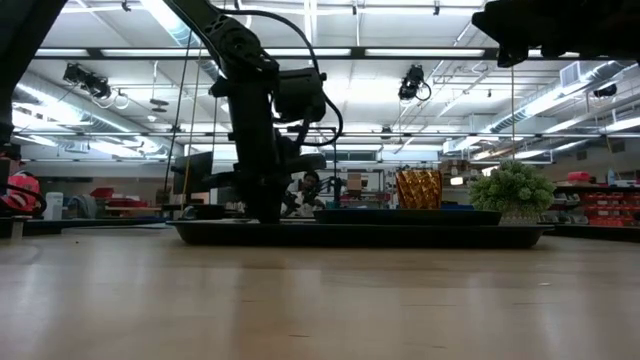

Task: Pick and place plate/cup/fork/spoon on tray
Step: Adjust the orange fork on the table

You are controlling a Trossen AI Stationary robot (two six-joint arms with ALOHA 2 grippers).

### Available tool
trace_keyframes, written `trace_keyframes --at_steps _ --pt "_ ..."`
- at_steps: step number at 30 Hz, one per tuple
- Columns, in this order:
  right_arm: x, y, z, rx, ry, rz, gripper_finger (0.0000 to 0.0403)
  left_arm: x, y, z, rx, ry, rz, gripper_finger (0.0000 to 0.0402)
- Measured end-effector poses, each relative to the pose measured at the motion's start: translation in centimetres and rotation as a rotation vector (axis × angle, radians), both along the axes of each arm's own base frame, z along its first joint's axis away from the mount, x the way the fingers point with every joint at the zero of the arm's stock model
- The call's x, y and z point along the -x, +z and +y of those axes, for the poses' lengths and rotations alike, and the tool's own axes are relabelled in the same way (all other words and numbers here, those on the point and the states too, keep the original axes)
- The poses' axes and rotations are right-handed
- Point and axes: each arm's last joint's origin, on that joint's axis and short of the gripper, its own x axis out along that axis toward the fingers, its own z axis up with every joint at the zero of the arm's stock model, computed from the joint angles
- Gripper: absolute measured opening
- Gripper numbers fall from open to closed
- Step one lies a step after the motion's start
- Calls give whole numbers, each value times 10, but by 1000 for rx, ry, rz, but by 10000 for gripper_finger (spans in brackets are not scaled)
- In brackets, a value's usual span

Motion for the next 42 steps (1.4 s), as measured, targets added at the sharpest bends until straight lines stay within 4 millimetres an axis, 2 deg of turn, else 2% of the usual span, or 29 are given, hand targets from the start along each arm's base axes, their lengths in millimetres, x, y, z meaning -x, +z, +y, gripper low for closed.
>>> trace_keyframes --at_steps 11,21,27,38,42 --pt "0 0 1 -18 21 3 116 2 1 18 31 196 -51 26" --pt "0 -1 1 -2 20 7 116 -3 1 -3 42 299 -74 26" --pt "0 -1 1 -2 20 7 116 -3 1 -4 -34 345 -75 30" --pt "0 -1 1 -2 20 7 116 -3 1 -3 -64 357 -77 91" --pt "0 -1 1 -1 20 8 116 -2 1 -2 -77 312 -61 116"
